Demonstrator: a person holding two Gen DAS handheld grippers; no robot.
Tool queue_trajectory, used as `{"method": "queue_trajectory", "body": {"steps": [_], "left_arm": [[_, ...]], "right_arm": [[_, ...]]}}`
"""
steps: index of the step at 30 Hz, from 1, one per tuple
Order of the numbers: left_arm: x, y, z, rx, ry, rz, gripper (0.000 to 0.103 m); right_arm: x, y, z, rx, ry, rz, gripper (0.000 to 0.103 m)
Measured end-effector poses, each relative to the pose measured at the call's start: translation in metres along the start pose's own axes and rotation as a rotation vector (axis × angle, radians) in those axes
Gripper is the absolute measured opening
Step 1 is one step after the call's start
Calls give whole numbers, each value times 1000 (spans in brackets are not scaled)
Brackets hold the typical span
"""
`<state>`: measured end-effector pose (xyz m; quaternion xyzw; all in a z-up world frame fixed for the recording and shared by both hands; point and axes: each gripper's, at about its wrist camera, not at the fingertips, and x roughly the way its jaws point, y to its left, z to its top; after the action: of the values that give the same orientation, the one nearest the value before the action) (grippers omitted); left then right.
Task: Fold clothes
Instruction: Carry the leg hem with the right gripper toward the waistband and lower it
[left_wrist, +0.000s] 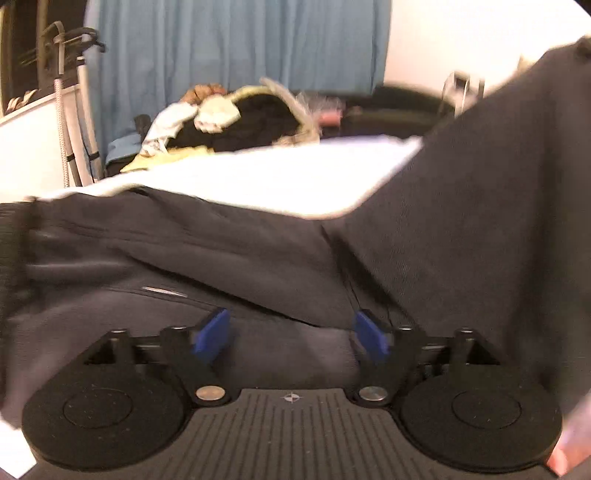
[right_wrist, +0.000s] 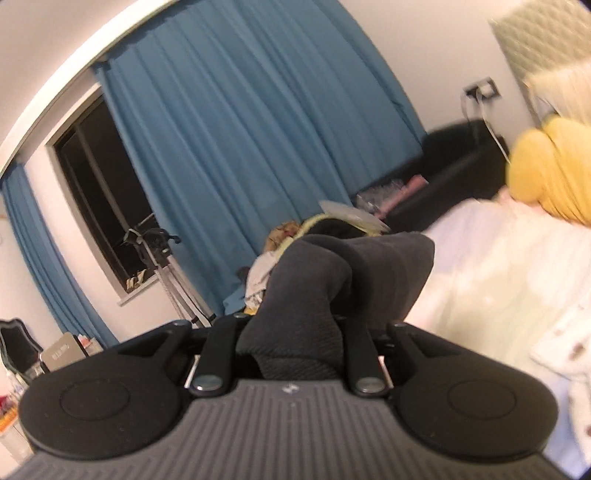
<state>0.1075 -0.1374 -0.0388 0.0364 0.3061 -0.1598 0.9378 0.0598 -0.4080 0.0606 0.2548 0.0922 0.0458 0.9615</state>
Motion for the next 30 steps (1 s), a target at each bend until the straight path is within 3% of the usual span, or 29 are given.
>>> {"method": "queue_trajectory", "body": {"steps": [5, 7, 12, 16, 20, 22, 24, 28, 30], "left_arm": [[-83, 86, 10, -71, -133, 75, 91], [-109, 124, 9, -156, -205, 108, 93], [-133, 204, 4, -349, -348, 164, 93], [-129, 259, -8, -471, -402, 196, 93], [-119, 295, -26, -603, -388, 157, 93], [-115, 305, -31, -641, -372, 137, 93], [-116, 309, -32, -655, -368, 114, 93], [-125, 304, -30, -647, -401, 84, 93], [-131, 299, -31, -644, -413, 67, 93]], "right_arm": [[35, 80, -30, -111, -38, 58, 20], [51, 114, -48, -151, -44, 80, 20], [102, 203, -114, -323, 2, 153, 21], [148, 261, -195, -458, 129, 215, 21], [200, 284, -279, -554, 305, 211, 22], [216, 288, -303, -602, 325, 211, 25], [218, 288, -301, -598, 323, 224, 33], [201, 284, -271, -595, 376, 368, 70], [179, 280, -252, -616, 390, 456, 74]]}}
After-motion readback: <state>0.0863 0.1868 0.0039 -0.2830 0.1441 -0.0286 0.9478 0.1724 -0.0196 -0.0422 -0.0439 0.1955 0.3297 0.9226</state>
